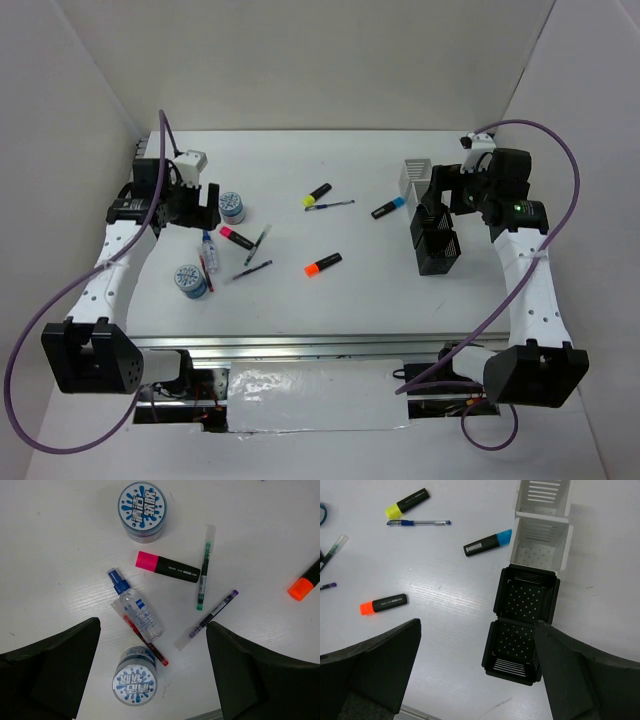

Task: Sort the stationery into containers
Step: Pick up the stationery from the center of the board.

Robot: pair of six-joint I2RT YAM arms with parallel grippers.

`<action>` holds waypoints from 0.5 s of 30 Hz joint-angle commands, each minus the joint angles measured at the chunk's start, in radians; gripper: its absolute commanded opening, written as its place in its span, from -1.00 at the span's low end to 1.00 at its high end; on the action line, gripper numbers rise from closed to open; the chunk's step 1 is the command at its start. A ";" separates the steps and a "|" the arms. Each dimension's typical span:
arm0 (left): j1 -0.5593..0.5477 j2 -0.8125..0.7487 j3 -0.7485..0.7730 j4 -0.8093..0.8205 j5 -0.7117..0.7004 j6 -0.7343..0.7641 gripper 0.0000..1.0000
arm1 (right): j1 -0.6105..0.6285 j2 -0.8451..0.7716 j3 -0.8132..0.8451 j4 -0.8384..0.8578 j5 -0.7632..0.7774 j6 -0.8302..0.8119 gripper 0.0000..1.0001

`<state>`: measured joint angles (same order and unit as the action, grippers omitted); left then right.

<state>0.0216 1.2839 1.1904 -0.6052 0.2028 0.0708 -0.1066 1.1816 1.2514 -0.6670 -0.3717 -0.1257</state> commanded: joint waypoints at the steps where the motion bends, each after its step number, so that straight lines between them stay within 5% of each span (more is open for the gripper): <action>1: -0.012 0.069 0.031 0.048 -0.011 0.038 0.99 | 0.013 0.004 0.020 -0.014 -0.009 -0.014 1.00; 15: -0.064 0.438 0.279 0.073 -0.019 0.064 0.99 | 0.016 0.047 0.045 -0.034 -0.007 -0.019 1.00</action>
<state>-0.0303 1.6794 1.4155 -0.5503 0.1650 0.1066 -0.0978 1.2156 1.2514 -0.6765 -0.3740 -0.1322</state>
